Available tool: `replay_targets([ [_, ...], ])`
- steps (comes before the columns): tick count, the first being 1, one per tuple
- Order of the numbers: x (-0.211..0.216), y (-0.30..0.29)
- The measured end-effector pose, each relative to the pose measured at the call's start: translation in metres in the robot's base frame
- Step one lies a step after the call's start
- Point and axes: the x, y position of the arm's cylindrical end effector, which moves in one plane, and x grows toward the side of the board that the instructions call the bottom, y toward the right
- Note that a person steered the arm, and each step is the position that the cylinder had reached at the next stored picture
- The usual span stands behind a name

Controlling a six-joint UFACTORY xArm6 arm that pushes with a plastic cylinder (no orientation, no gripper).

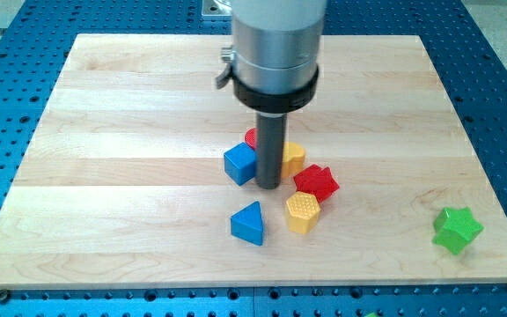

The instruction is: Move the red star left to the green star

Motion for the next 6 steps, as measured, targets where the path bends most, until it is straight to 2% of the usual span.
replay_targets([
  [1,0.005,0.074],
  [2,0.031,0.12],
  [3,-0.013,0.077],
  [4,-0.001,0.039],
  [5,0.029,0.033],
  [6,0.07,0.08],
])
